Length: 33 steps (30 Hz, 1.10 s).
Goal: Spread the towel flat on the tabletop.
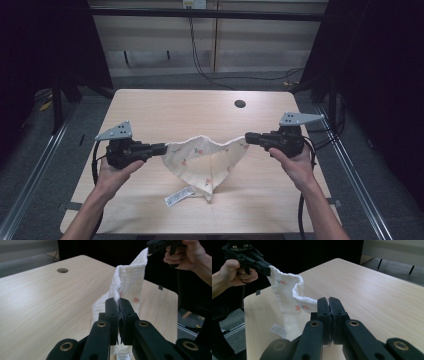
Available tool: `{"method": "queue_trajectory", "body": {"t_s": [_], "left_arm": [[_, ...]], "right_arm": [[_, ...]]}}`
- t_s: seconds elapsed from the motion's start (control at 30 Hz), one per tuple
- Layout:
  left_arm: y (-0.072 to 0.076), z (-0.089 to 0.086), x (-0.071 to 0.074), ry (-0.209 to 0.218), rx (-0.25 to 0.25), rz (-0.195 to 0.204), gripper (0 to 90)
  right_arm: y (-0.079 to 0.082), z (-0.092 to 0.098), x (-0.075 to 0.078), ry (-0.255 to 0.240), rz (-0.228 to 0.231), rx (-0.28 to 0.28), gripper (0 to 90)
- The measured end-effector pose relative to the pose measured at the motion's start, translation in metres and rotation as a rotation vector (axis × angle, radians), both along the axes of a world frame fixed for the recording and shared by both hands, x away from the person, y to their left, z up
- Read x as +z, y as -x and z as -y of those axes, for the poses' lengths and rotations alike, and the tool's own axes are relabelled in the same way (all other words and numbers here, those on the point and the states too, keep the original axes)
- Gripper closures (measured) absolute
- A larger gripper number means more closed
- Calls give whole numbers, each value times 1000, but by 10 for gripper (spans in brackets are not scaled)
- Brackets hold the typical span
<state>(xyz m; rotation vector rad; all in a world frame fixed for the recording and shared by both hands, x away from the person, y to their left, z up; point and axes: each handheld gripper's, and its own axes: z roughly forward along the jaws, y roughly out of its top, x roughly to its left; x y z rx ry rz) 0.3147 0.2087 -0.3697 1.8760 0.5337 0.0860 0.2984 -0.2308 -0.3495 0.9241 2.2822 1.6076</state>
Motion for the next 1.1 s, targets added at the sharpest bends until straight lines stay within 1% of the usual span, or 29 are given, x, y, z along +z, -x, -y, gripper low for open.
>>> {"method": "queue_trajectory", "body": {"t_s": [0.03, 0.07, 0.1, 0.17, 0.2, 0.27, 0.33, 0.4, 0.47, 0.5, 0.53, 0.57, 0.6, 0.63, 0.67, 0.7, 0.73, 0.77, 0.8, 0.83, 0.87, 0.9, 0.93, 0.97, 1.0, 1.03, 1.07, 1.1], "left_arm": [[0, 0, 3, -2, 7, 14, 871], [0, -1, 7, -3, 10, 20, 871], [-2, -2, 9, 11, 12, 21, 871], [-5, -5, 13, 16, 29, 26, 871], [-9, -8, 17, 22, 42, 26, 871], [-10, -9, 18, 21, 48, 30, 871], [-14, -14, 24, 34, 63, 38, 871], [-14, -16, 25, 36, 67, 37, 871], [-16, -17, 29, 19, 71, 42, 871], [-17, -18, 31, 14, 70, 47, 871], [-17, -19, 35, 22, 67, 49, 871], [-17, -19, 35, 22, 67, 49, 871], [-18, -17, 38, 14, 66, 60, 871], [-18, -17, 38, 14, 66, 60, 871], [-18, -16, 43, 3, 68, 73, 871], [-18, -16, 43, 3, 68, 73, 871], [-15, -17, 49, 26, 66, 83, 871], [-14, -18, 52, 25, 73, 93, 871], [-14, -18, 52, 25, 73, 93, 871], [-12, -19, 55, 18, 86, 100, 871], [-10, -20, 58, 20, 84, 104, 872], [-6, -21, 64, 14, 82, 122, 872], [-3, -21, 67, 24, 76, 127, 872], [-3, -21, 67, 24, 76, 127, 872], [-1, -23, 69, 54, 54, 119, 871], [1, -24, 71, 80, 35, 119, 872], [3, -24, 73, 78, 36, 123, 872], [8, -25, 77, 66, 37, 128, 872]], "right_arm": [[-1, 0, 3, 1, 0, 1, 886], [-1, 0, 3, 1, 0, 1, 886], [-1, 0, 7, 4, 5, 1, 886], [-2, 0, 13, 7, 16, 0, 886], [-3, 1, 19, 3, 29, -8, 886], [-4, 2, 22, 2, 34, -11, 885], [-6, 6, 28, -1, 43, -23, 886], [-6, 7, 29, 4, 47, -24, 885], [-8, 9, 34, 29, 51, -23, 884], [-8, 9, 34, 29, 51, -23, 884], [-8, 10, 38, 30, 52, -26, 885], [-8, 10, 40, 28, 55, -28, 885], [-8, 10, 42, 24, 58, -28, 885], [-8, 10, 42, 24, 58, -28, 885], [-8, 10, 46, 28, 63, -30, 885], [-8, 10, 46, 28, 63, -30, 885], [-7, 9, 50, 26, 71, -26, 885], [-6, 9, 53, 28, 76, -23, 885], [-4, 9, 56, 24, 83, -20, 885], [-4, 9, 56, 24, 83, -20, 885], [0, 9, 62, 23, 94, -12, 885], [3, 9, 64, 24, 98, -9, 885], [5, 8, 67, 27, 102, -3, 885], [5, 8, 67, 27, 102, -3, 885], [12, 7, 73, 32, 117, 3, 885], [15, 7, 76, 31, 123, 11, 885], [15, 7, 76, 31, 123, 11, 885], [23, 6, 83, 36, 147, 20, 885]]}}
